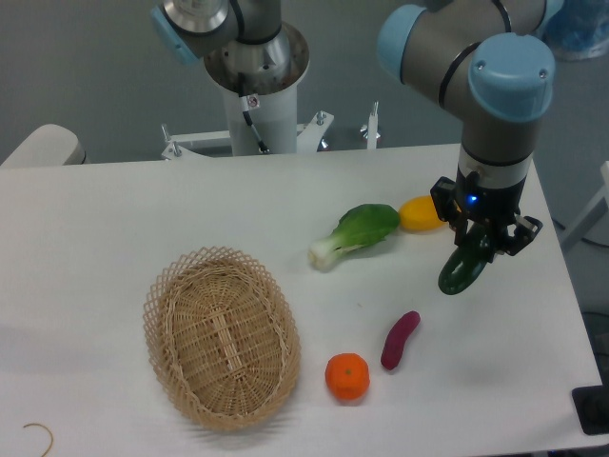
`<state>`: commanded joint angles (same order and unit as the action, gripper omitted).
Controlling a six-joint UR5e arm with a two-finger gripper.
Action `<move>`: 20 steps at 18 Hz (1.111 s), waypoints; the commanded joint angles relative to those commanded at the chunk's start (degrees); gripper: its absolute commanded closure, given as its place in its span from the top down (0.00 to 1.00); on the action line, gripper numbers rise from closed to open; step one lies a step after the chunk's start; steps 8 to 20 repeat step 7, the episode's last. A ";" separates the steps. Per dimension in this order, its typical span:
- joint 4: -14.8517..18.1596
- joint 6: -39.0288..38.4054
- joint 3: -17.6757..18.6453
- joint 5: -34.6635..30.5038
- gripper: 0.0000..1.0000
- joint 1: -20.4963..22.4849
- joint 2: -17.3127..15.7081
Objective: Pick up the cucumber from the table
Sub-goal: 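Lift the grasped cucumber up off the table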
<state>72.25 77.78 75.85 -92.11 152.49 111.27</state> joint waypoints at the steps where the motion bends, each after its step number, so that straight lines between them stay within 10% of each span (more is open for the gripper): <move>1: 0.00 0.00 0.00 0.00 0.53 0.09 0.00; 20: -0.18 -0.17 -0.09 1.40 0.53 0.00 0.09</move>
